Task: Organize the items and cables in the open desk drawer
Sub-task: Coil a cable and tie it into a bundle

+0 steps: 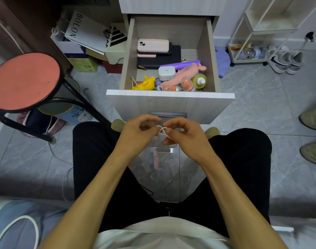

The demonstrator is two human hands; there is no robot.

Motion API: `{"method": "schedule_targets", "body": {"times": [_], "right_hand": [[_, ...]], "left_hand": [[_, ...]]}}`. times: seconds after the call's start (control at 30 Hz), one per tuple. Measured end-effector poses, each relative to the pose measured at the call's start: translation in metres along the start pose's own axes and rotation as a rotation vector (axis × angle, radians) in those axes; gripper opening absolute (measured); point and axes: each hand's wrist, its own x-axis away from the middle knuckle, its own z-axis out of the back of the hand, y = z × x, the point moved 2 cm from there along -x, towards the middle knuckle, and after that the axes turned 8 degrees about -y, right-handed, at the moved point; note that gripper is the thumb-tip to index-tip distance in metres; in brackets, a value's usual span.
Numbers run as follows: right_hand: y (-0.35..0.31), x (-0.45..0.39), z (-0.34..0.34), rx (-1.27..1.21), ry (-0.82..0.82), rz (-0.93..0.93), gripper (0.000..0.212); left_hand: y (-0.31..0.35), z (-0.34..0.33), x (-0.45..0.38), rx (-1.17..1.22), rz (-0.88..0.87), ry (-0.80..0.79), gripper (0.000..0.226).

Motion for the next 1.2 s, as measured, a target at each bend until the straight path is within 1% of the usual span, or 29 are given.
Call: {"method": "schedule_targets", "body": {"times": [0.07, 0.13, 0.17, 0.27, 0.33, 0.37, 0.4, 0.43, 0.47, 0.5, 0.53, 0.57, 0.63, 0.7, 0.77, 0.8, 0.87, 0.97, 1.03, 1.07, 1.13, 1.17, 1.2], "right_hand": [[0.0, 0.0, -0.002, 0.045, 0.003, 0.006, 0.009], [0.001, -0.001, -0.005, 0.057, 0.02, 0.014, 0.009], [0.002, -0.002, -0.006, 0.062, 0.035, 0.018, 0.011], [0.003, -0.002, -0.008, 0.056, 0.077, 0.028, 0.016], [0.005, -0.001, -0.006, 0.046, 0.087, 0.026, 0.016], [0.006, 0.0, -0.005, 0.051, 0.085, 0.02, 0.016], [0.007, 0.001, -0.004, 0.06, 0.082, 0.015, 0.016], [0.008, 0.002, -0.003, 0.067, 0.08, 0.013, 0.016], [0.008, 0.003, -0.002, 0.068, 0.082, 0.014, 0.016], [0.008, 0.003, -0.002, 0.066, 0.086, 0.017, 0.015], [0.008, 0.003, -0.003, 0.068, 0.09, 0.021, 0.015], [0.007, 0.003, -0.003, 0.079, 0.09, 0.024, 0.016], [0.005, 0.002, -0.004, 0.105, 0.084, 0.03, 0.019], [0.003, 0.001, -0.004, 0.107, 0.07, 0.039, 0.02], [0.002, 0.001, -0.002, 0.107, 0.062, 0.042, 0.02], [0.002, 0.002, -0.001, 0.105, 0.066, 0.043, 0.019], [0.001, 0.003, 0.0, 0.095, 0.079, 0.044, 0.016], [0.001, 0.002, -0.002, 0.106, 0.093, 0.03, 0.012], [0.002, 0.001, -0.003, 0.125, 0.099, 0.023, 0.014], [0.003, 0.001, -0.003, 0.122, 0.1, 0.021, 0.014], [0.003, 0.002, -0.002, 0.12, 0.096, 0.011, 0.014], [0.004, 0.003, 0.0, 0.121, 0.089, 0.007, 0.014], [0.004, 0.004, 0.001, 0.12, 0.081, 0.004, 0.014]], "left_hand": [[0.001, 0.002, -0.002, -0.191, -0.054, 0.11, 0.019], [0.0, 0.0, -0.001, -0.263, -0.055, 0.194, 0.019], [-0.001, -0.002, -0.001, -0.296, -0.05, 0.186, 0.02], [-0.005, -0.01, -0.004, -0.484, -0.096, -0.002, 0.017], [-0.003, -0.009, -0.004, -0.543, -0.106, -0.053, 0.012], [-0.004, -0.007, -0.004, -0.511, -0.077, -0.031, 0.012], [-0.004, -0.004, -0.004, -0.424, -0.022, 0.019, 0.013], [-0.006, -0.001, -0.004, -0.267, 0.062, 0.084, 0.013], [-0.008, 0.0, -0.005, -0.04, 0.169, 0.135, 0.014], [-0.008, 0.0, -0.004, 0.217, 0.273, 0.163, 0.015], [-0.008, -0.002, -0.003, 0.424, 0.346, 0.177, 0.015], [-0.009, -0.002, -0.004, 0.517, 0.383, 0.169, 0.015], [-0.009, 0.0, -0.003, 0.438, 0.349, 0.062, 0.015], [-0.008, 0.003, 0.0, 0.34, 0.25, -0.093, 0.011], [-0.005, 0.007, 0.002, 0.279, 0.182, -0.185, 0.005], [-0.005, 0.009, 0.002, 0.251, 0.157, -0.182, 0.007], [-0.008, 0.012, -0.001, 0.275, 0.15, -0.078, 0.013], [-0.018, 0.011, -0.006, 0.46, 0.255, 0.09, 0.017], [-0.024, 0.007, -0.007, 0.534, 0.324, 0.121, 0.02], [-0.027, 0.006, -0.007, 0.572, 0.346, 0.096, 0.022], [-0.028, 0.005, -0.004, 0.635, 0.378, -0.053, 0.022], [-0.027, 0.006, -0.002, 0.608, 0.395, -0.149, 0.021], [-0.027, 0.006, -0.001, 0.53, 0.407, -0.233, 0.02]]}}
